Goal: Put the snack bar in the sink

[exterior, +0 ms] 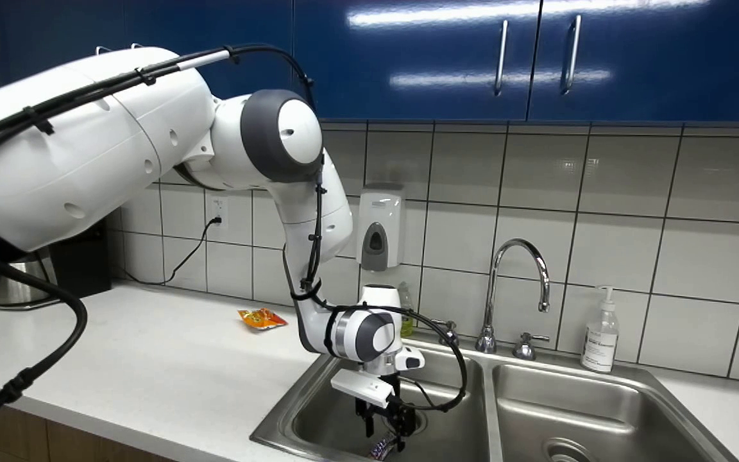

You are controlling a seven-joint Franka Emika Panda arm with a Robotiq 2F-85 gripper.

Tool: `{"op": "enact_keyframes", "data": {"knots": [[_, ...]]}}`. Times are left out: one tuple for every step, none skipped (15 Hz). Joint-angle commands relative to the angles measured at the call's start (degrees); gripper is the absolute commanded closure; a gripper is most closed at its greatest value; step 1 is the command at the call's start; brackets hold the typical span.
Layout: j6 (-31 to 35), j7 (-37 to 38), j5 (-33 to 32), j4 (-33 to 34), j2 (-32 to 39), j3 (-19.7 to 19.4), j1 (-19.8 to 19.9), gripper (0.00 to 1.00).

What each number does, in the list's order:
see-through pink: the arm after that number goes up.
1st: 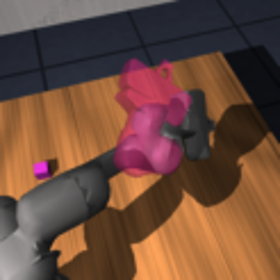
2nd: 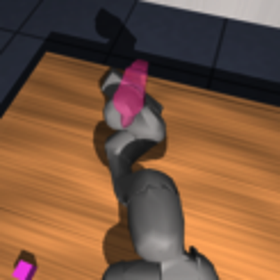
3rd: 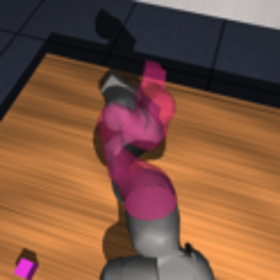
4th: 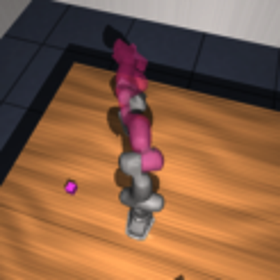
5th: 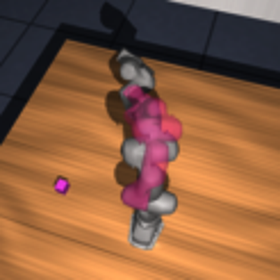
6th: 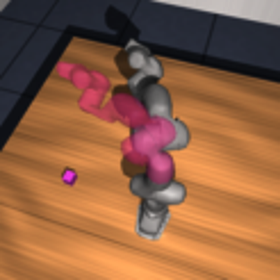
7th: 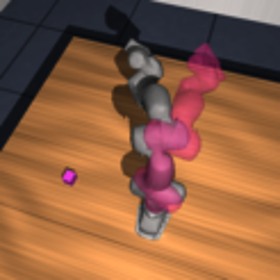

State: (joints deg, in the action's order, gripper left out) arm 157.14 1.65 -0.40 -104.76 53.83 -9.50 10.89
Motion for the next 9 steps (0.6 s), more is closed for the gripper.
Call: {"op": "enact_keyframes", "data": {"knots": [[-1.63,-0.47,0.56,0.31,-1.84,0.59,0.48,0.0],[-1.65,-0.45,0.56,0.32,-2.15,0.6,0.42,0.0],[-1.58,-0.39,0.53,0.04,-2.71,0.56,0.27,0.0],[-1.61,-0.33,0.44,-0.15,-3.28,0.45,0.08,0.0],[-1.61,-0.4,0.39,-0.36,-3.83,0.49,0.01,0.0],[-1.67,-0.3,0.27,-0.69,-4.53,0.36,-0.31,0.0],[-1.73,-0.26,0.15,-0.98,-5.21,0.27,-0.59,0.0],[-1.83,-0.23,0.06,-1.38,-6.04,0.23,-0.86,0.0],[-1.77,-0.32,0.03,-1.85,-6.82,0.31,-1.0,0.0]]}}
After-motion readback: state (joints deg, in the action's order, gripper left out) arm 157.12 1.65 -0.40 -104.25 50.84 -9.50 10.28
